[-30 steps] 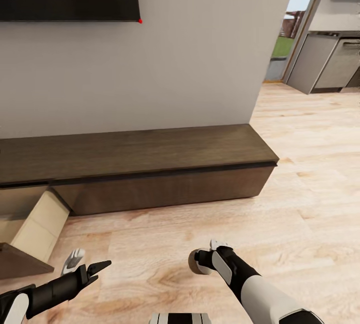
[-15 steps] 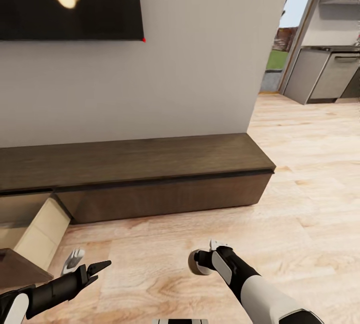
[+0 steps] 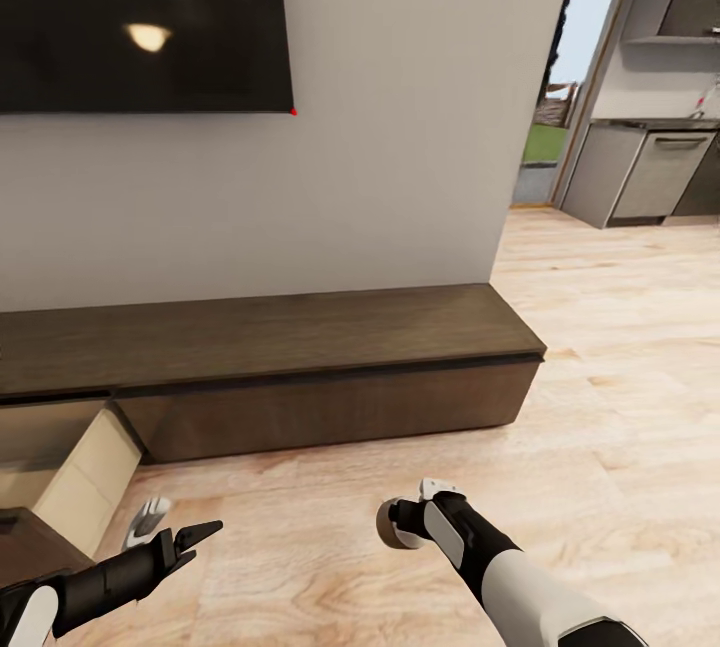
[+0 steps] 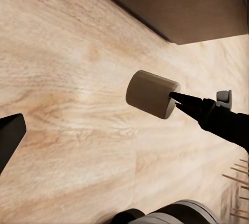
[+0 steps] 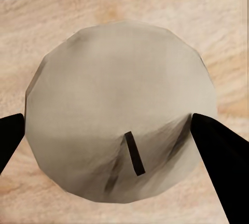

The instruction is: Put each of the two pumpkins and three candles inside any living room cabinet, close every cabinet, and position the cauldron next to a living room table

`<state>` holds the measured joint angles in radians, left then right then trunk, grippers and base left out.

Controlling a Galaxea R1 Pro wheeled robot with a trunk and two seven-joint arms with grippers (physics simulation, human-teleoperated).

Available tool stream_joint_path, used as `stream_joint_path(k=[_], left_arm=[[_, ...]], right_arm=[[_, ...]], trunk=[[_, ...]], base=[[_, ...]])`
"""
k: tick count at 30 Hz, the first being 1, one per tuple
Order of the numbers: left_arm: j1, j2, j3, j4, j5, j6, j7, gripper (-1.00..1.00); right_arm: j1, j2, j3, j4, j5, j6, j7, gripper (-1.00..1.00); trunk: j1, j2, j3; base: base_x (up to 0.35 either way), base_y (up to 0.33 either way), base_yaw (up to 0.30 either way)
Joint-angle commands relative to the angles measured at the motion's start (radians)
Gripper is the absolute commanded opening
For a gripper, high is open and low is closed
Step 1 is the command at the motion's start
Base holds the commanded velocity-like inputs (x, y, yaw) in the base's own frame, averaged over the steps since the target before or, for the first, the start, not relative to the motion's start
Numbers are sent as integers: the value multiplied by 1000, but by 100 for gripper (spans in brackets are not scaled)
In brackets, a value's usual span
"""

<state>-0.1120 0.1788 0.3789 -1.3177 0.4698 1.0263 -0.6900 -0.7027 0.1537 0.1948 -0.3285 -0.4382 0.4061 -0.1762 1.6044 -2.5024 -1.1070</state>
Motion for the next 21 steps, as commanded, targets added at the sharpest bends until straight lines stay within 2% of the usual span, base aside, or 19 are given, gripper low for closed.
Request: stream_joint_path(k=[1,4,10,14,21], left_arm=[[0,0,0,0,0,0,0,100],[0,0,0,0,0,0,2,100],[0,-1,-1,0,-1,-1,8,100],[0,-1,-1,1,-2,-2,10,100],[0,-1,-2,2,-2,-2,11,100]], right_arm=[[0,0,0,0,-1,0,0,-100],[0,0,0,0,-1,1,0,-100],[0,0,0,0,-1,3,0,-100],[0,0,0,-2,-1,3,0,-100],[0,-2,-2,-2,-4,1,-1,-100]], trunk=[[0,0,4],[-2,1,16],[-5,4,39],[-20,32,51],[-47,81,73]], base=[[0,0,0],[0,0,-105],[0,0,-248],[0,0,-250],[0,0,-51]])
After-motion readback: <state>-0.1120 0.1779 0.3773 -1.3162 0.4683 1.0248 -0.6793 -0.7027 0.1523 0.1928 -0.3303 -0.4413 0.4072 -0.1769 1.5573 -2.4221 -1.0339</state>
